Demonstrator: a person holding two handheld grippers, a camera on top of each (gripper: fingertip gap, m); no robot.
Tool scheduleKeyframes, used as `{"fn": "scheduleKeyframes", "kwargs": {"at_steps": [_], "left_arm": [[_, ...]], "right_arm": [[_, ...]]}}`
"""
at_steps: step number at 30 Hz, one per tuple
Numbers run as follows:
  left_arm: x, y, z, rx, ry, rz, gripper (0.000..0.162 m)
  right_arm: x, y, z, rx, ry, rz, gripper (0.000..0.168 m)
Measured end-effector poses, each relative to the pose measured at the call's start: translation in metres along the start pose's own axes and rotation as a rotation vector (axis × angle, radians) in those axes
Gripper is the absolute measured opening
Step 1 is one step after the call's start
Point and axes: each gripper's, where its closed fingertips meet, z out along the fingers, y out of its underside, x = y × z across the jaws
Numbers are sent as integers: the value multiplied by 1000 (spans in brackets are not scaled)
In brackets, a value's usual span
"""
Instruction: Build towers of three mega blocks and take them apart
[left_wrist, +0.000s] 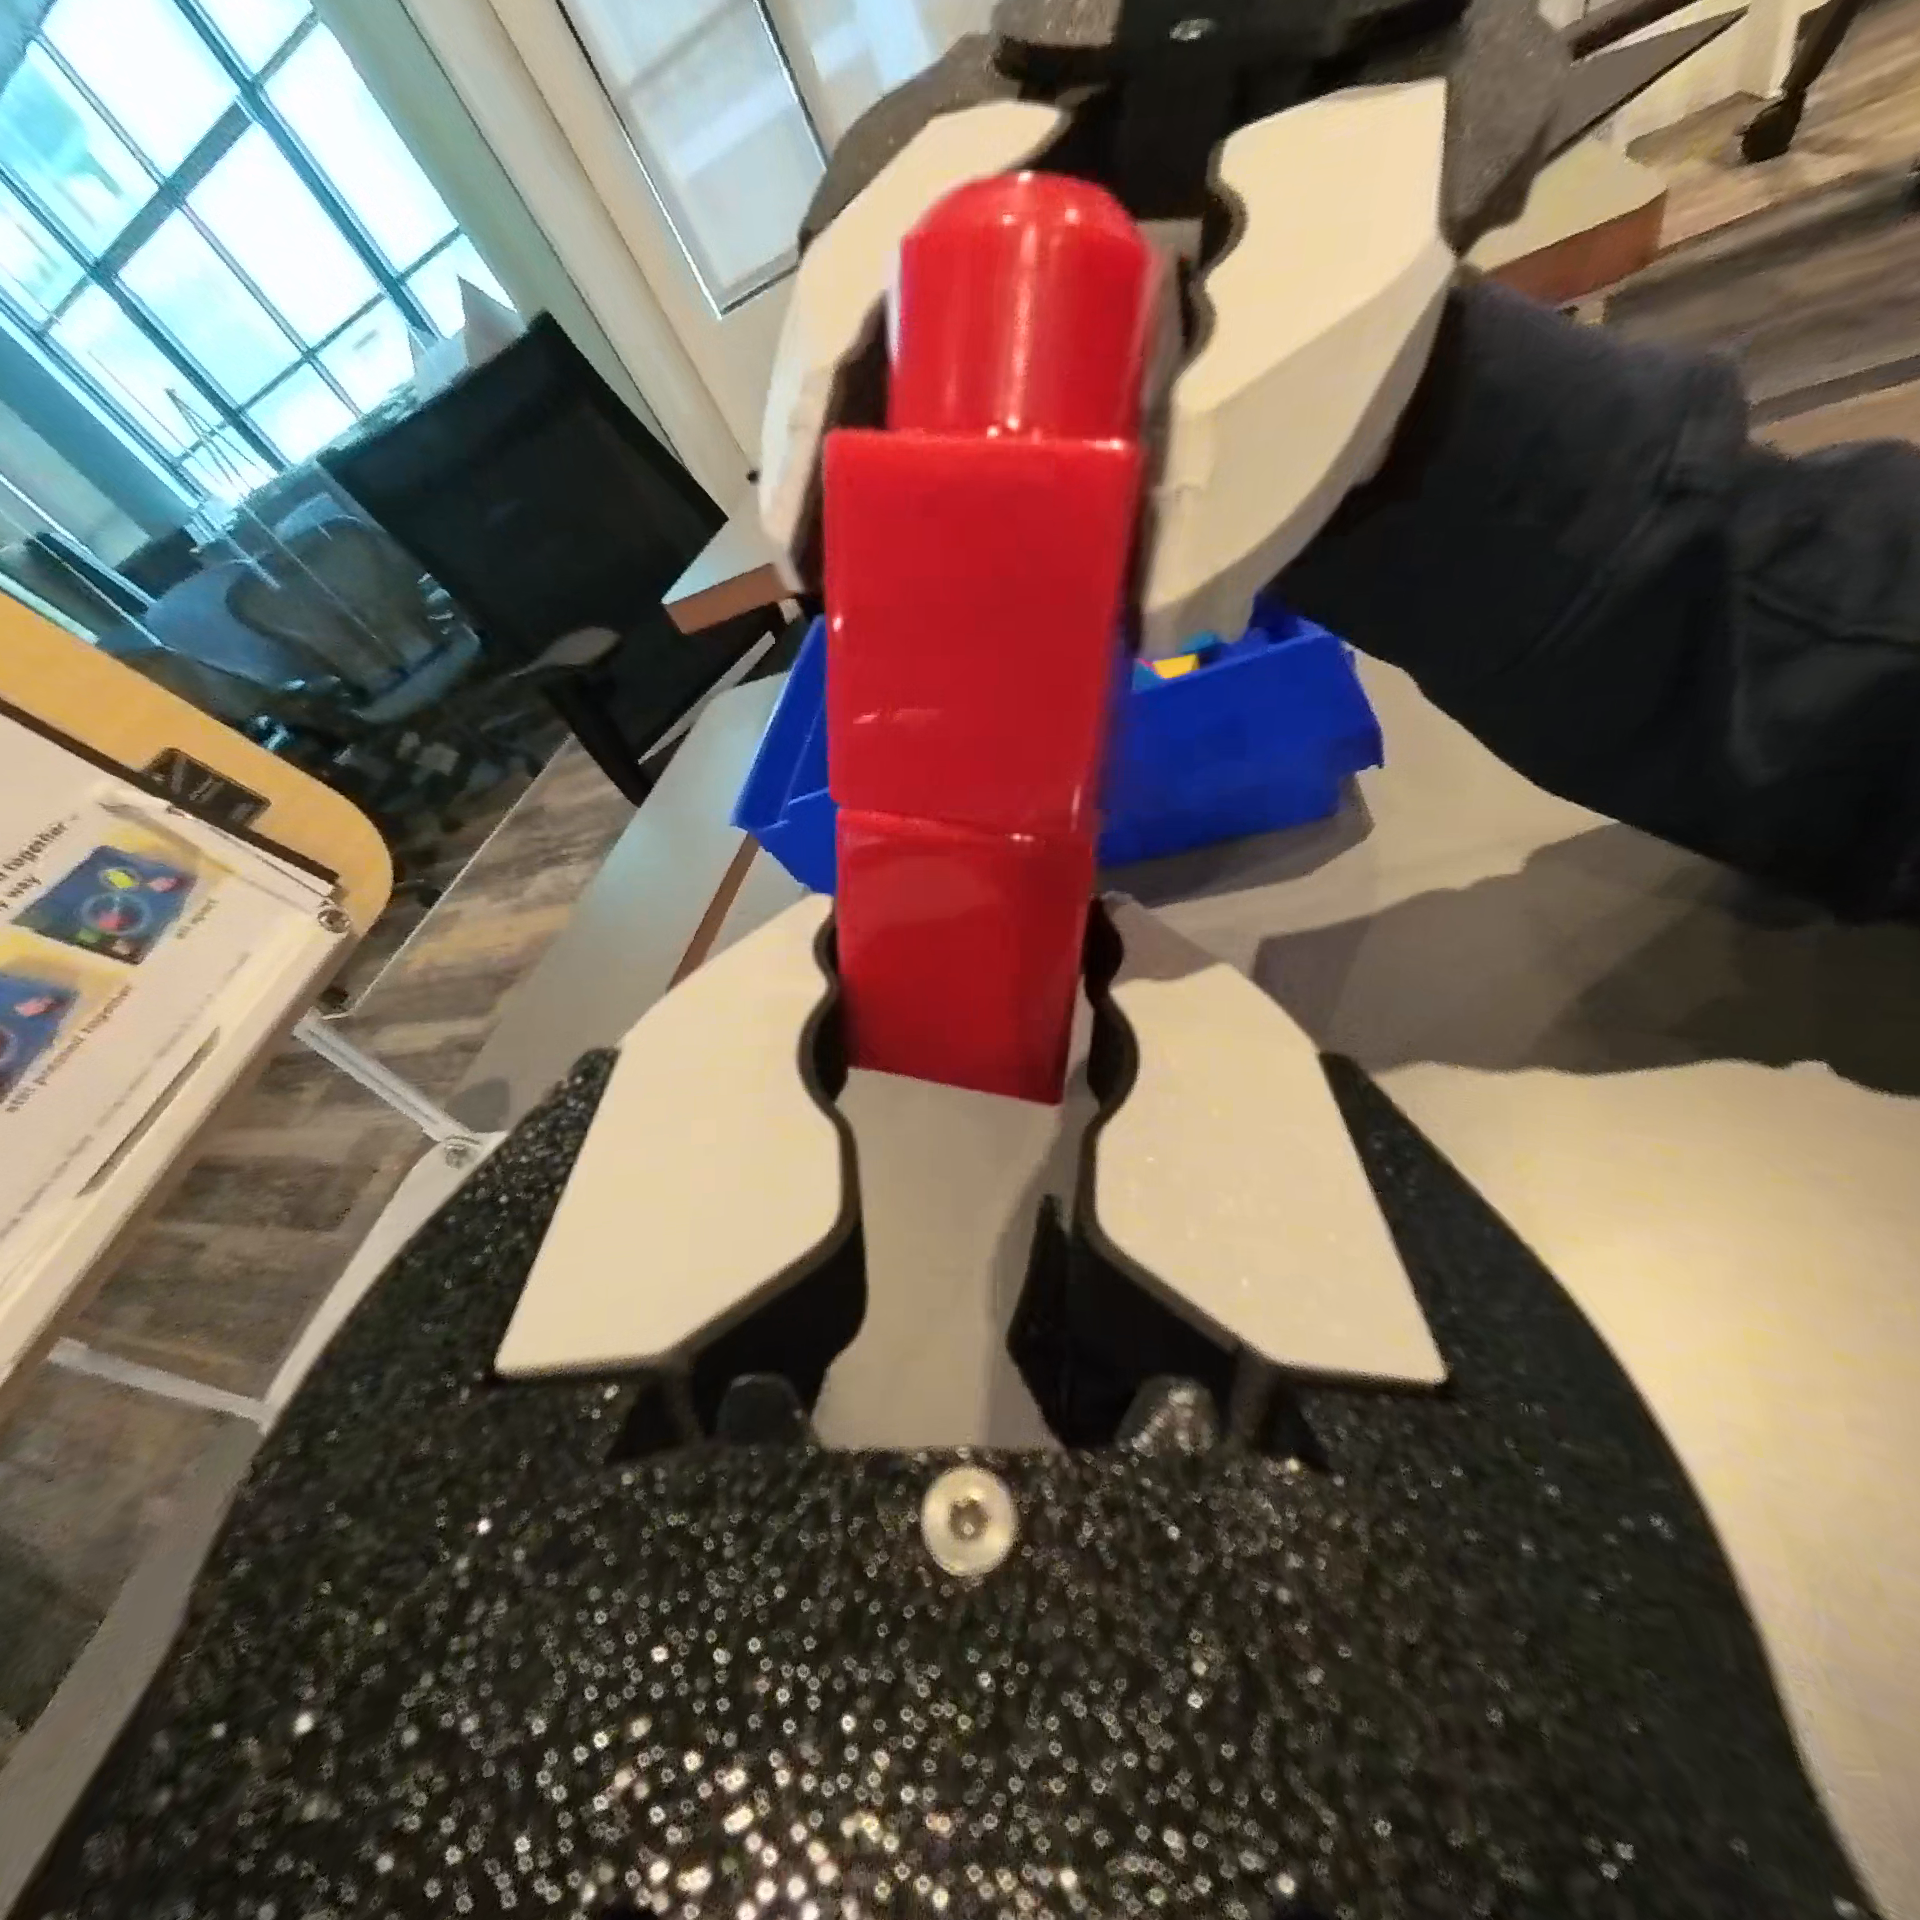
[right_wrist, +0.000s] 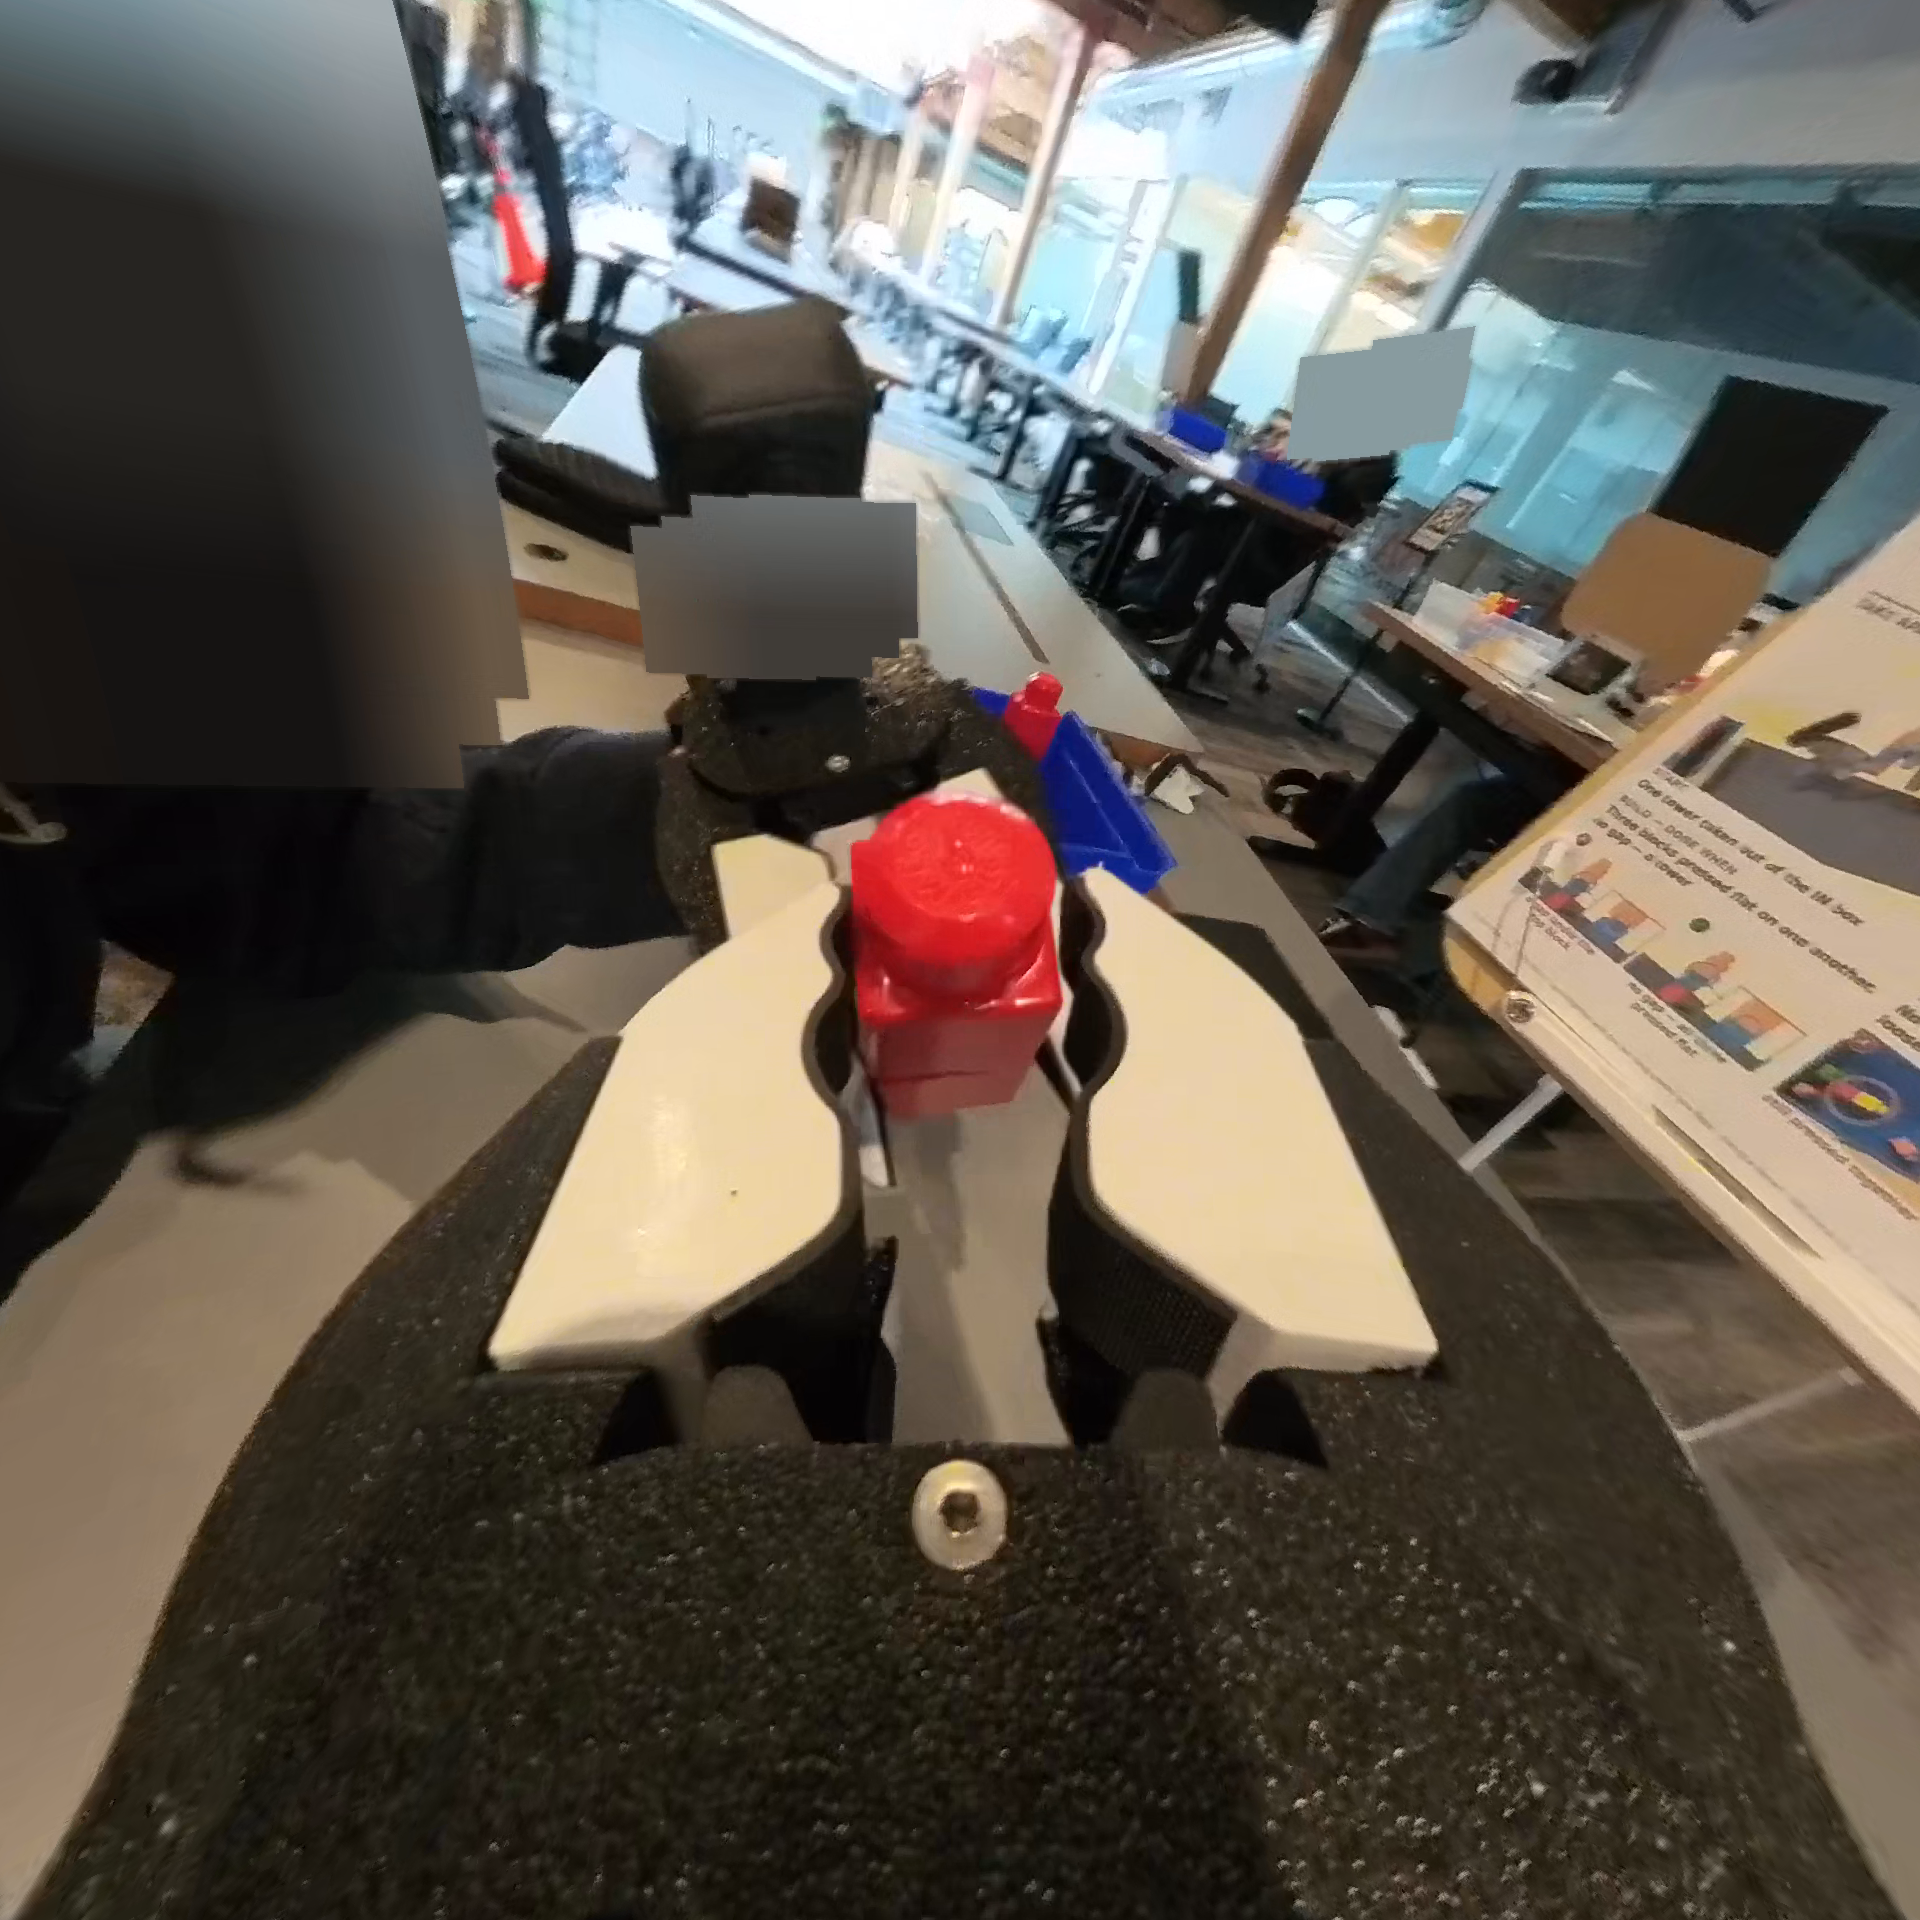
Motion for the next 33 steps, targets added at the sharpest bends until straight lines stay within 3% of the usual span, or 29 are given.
{"fn": "scheduleKeyframes", "kwargs": {"at_steps": [2, 4, 5, 8, 13, 16, 19, 22, 27, 28, 31, 33], "left_arm": [[-2, 1, 0, -15, -18, 10, 42], [-3, 3, 1, -32, -34, 20, 41], [-1, 3, 2, -35, -19, 16, 41], [2, 1, 3, -34, 14, -49, 39], [-21, 25, 2, -142, -84, -214, 40], [-36, 28, -4, -120, -155, -210, 41], [-38, 28, -7, -116, -163, -177, 42], [-37, 22, -6, -85, -170, -155, 42], [-27, 14, 4, -35, -132, -157, 43], [-25, 14, 5, -32, -124, -158, 43], [-21, 12, 8, -12, -109, -141, 43], [-18, 9, 9, 2, -93, -123, 43]], "right_arm": [[3, 1, 3, -4, 15, 37, 55], [-2, 8, 7, -43, -23, 53, 52], [-2, 9, 7, -47, -25, 48, 40], [1, 5, 6, -33, -18, 1, 39], [29, -5, -8, -128, 344, -415, 39], [71, 6, -53, -249, 600, -278, 39], [117, 72, -135, -594, 898, -70, 39], [131, 138, -203, -823, 1059, 161, 39], [117, 204, -243, -1055, 1047, 357, 40], [116, 207, -242, -1062, 1029, 361, 50], [120, 201, -222, -987, 985, 370, 80], [119, 174, -186, -834, 871, 302, 86]]}}
